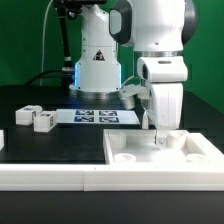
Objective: Assemble one leg
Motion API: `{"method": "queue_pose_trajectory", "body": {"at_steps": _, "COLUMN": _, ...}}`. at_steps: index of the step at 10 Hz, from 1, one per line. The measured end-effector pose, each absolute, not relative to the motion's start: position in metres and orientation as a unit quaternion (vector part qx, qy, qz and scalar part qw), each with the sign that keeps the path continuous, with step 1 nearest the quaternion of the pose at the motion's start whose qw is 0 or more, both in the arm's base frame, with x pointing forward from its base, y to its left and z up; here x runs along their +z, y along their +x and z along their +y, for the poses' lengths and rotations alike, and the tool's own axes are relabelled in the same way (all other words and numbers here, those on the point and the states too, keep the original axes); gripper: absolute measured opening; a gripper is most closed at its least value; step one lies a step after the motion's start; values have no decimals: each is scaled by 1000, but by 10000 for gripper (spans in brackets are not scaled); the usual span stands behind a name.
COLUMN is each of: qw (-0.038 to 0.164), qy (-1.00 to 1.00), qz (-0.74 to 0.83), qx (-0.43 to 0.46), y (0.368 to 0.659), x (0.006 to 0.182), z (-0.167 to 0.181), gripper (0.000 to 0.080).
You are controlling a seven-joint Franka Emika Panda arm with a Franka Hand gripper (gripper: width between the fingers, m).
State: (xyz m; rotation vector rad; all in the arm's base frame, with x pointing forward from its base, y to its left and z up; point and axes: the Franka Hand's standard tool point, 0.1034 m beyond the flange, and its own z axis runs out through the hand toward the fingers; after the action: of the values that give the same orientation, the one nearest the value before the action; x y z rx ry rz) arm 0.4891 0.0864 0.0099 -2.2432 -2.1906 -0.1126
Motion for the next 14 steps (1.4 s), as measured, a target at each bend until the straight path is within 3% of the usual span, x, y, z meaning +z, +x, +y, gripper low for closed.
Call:
{"method": "queue_pose_trajectory", "body": {"at_steps": 3, "qw": 2, "qy": -716, "qz": -697, "qx": -36, "y": 489, "x": 11, "z": 86, "gripper": 649}}
{"method": "queue_pose_trajectory", "body": {"at_steps": 8, "qw": -12, "qy": -772, "qz": -634, "qx": -39, "y": 456, "x": 59, "z": 93, "gripper": 649}}
{"method": "queue_pose_trajectory", "body": {"at_steps": 14, "qw": -6, "qy": -850, "qz": -526, "qx": -40, "y": 455, "x": 59, "z": 92, "gripper": 649}}
